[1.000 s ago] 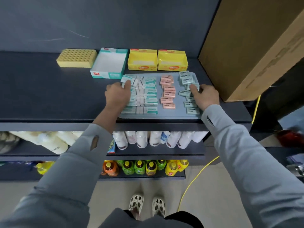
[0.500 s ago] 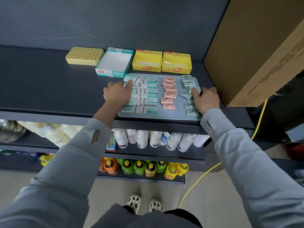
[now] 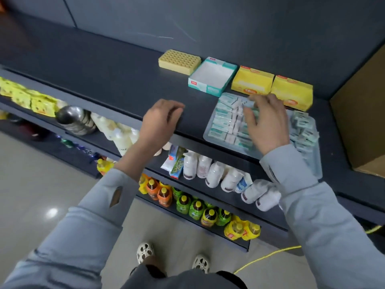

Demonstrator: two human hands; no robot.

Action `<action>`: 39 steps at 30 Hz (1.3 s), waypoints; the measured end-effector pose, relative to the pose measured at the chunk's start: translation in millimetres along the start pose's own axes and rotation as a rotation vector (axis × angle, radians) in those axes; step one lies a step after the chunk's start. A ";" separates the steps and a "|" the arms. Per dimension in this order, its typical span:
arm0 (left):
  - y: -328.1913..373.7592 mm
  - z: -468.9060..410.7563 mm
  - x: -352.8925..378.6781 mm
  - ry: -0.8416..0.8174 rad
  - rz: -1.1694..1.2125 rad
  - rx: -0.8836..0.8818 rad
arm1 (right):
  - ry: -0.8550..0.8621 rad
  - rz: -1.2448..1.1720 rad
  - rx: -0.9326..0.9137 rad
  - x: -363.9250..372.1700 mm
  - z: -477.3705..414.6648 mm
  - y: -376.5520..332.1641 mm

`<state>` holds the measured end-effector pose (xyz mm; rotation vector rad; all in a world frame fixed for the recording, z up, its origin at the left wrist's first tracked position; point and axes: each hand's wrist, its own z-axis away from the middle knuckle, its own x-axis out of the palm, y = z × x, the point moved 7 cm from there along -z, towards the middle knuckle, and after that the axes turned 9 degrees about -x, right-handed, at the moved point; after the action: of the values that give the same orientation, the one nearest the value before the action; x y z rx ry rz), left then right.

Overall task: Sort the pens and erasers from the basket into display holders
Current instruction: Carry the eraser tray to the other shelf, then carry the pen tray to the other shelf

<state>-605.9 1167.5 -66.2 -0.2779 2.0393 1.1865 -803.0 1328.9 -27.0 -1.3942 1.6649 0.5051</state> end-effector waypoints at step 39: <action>-651.1 -23.7 -473.3 0.600 -0.026 -0.870 | -0.357 -0.631 -0.558 475.0 -256.1 -709.5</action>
<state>50.3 709.8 -157.6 -1.1874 1.8234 2.1090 -225.9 656.4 -123.1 -1.9829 0.7508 0.8163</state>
